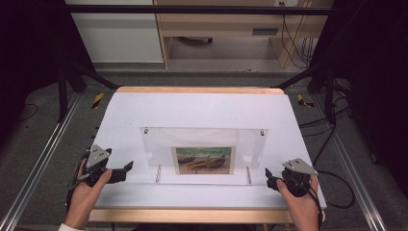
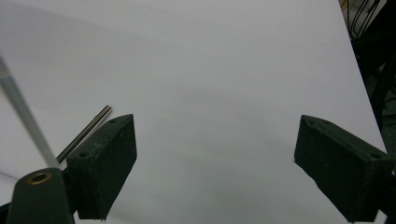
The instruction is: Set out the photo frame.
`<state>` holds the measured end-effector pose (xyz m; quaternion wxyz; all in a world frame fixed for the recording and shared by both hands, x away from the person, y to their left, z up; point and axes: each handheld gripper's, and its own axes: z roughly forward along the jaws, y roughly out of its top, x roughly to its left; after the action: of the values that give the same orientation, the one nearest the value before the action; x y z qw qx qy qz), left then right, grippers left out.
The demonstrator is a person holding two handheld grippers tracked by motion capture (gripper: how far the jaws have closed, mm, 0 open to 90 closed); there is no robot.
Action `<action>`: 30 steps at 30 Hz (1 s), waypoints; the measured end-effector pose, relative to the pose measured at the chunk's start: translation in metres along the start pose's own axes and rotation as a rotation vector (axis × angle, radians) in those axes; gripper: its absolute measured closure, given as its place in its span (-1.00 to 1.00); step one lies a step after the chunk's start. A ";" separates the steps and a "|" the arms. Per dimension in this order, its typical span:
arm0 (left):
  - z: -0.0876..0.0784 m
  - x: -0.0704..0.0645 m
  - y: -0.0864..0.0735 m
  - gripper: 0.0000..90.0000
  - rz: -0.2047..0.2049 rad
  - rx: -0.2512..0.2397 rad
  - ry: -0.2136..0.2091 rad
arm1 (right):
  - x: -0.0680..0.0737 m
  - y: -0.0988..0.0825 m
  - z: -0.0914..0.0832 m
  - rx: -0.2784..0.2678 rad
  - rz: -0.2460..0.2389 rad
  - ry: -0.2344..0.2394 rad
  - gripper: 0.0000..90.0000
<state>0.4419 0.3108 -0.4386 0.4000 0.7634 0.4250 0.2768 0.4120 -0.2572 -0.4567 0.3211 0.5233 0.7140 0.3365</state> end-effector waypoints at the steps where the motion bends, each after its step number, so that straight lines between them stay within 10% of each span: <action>1: 0.001 0.002 0.000 -0.86 -0.007 0.001 -0.004 | -0.002 0.002 0.002 0.003 -0.001 -0.005 -0.69; 19: 0.038 0.022 0.025 -0.83 -0.062 -0.030 0.012 | -0.026 0.040 0.048 0.015 0.084 0.034 -0.58; 30: 0.060 0.028 0.013 -0.85 -0.084 -0.039 0.020 | -0.019 0.035 0.070 0.056 0.154 0.035 -0.62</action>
<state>0.5071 0.3086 -0.4571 0.4218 0.7341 0.4552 0.2756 0.4924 -0.2579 -0.4658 0.2671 0.5795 0.6862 0.3493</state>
